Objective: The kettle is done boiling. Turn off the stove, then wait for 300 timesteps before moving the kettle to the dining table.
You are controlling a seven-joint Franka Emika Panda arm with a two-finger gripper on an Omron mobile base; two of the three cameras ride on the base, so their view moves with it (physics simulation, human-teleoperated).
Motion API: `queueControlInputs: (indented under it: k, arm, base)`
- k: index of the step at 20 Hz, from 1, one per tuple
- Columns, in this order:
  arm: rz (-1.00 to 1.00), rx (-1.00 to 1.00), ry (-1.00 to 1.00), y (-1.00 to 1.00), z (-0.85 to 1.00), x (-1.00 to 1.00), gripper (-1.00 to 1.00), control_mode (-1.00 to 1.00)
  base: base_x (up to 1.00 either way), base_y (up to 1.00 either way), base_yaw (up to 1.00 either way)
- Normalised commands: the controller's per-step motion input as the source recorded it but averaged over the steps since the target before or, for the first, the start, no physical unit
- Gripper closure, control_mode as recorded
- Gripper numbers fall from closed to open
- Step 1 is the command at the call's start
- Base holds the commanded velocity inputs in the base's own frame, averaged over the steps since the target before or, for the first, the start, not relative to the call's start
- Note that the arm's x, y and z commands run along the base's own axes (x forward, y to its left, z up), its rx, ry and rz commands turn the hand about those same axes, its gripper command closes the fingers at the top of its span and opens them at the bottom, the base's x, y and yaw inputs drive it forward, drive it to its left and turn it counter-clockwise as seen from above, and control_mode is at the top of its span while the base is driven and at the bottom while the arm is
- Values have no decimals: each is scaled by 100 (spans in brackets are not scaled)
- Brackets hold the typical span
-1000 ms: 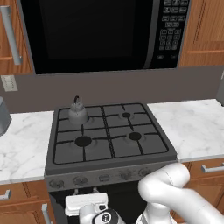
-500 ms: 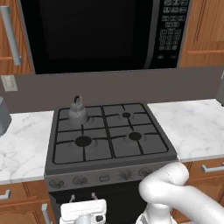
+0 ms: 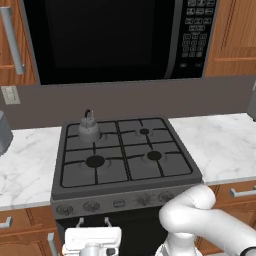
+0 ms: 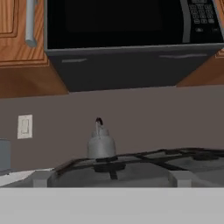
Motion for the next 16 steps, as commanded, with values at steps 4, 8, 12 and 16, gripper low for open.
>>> queueControlInputs:
  k: [4,8,12,16]
  arm:
    - [-7,0,-4,0,58,-6,-100,-100]
    - [-5,0,-2,0,57,-1,-100,-100]
    - [-4,0,0,0,56,0,-100,-100]
    - [-3,0,0,0,57,0,-100,-100]
  base:
    - [0,0,0]
    - [0,0,0]
    - [0,0,0]
    - [0,0,0]
